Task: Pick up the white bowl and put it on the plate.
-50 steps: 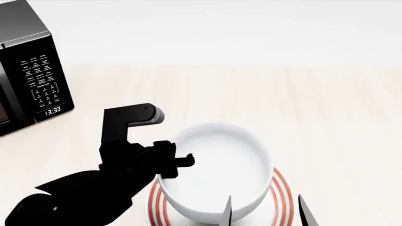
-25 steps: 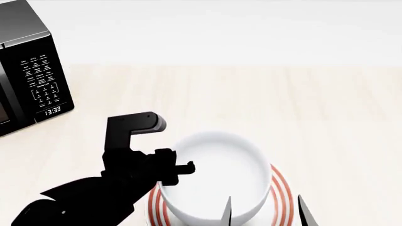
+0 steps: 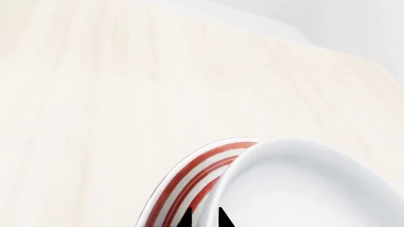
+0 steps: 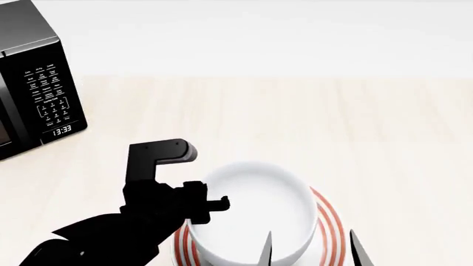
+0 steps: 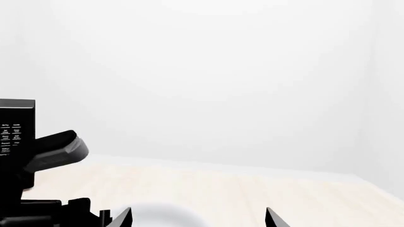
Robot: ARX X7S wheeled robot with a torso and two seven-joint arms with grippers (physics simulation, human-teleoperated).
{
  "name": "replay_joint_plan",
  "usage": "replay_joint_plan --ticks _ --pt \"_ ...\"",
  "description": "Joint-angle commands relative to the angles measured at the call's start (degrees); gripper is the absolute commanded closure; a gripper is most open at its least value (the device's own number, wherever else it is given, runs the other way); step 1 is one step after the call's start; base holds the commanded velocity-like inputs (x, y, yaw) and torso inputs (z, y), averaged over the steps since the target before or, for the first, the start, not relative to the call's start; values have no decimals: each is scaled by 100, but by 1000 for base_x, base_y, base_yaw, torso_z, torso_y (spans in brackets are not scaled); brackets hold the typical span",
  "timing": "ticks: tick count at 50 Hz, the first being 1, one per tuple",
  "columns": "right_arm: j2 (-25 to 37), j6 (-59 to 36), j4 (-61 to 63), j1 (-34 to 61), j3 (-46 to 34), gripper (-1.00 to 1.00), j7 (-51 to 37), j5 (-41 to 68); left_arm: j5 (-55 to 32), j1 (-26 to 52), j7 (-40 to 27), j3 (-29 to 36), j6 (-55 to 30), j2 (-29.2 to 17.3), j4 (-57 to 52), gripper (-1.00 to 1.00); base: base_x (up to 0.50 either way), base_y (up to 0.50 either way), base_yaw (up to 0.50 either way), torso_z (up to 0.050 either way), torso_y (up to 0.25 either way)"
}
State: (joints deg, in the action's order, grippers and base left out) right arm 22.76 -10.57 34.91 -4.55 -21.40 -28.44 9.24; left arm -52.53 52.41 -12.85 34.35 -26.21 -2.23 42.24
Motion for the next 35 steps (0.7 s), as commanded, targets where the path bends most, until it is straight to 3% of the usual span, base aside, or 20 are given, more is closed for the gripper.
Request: replay_joint_plan --ticks 1,19,20,26,29,35 --pt "10 7 -11 10 -13 -100 -11 11 -42 108 88 93 115 57 201 100 0 0 0 0 0" --pt "33 12 -12 13 -25 -100 -33 25 -126 232 209 361 373 140 720 100 0 0 0 1 0" --pt "33 14 -15 14 -28 -100 -33 25 -133 238 216 384 381 140 739 -100 0 0 0 0 0" --pt "38 22 -20 13 -35 -100 -43 23 -203 244 211 470 417 118 746 -100 0 0 0 0 0" --pt "38 36 -41 16 -48 -100 -37 23 -182 -4 -308 510 352 -313 -593 -100 0 0 0 0 0" --pt "41 12 -14 20 -69 -100 -47 21 -218 -200 -839 510 234 -680 -1792 -100 0 0 0 0 0"
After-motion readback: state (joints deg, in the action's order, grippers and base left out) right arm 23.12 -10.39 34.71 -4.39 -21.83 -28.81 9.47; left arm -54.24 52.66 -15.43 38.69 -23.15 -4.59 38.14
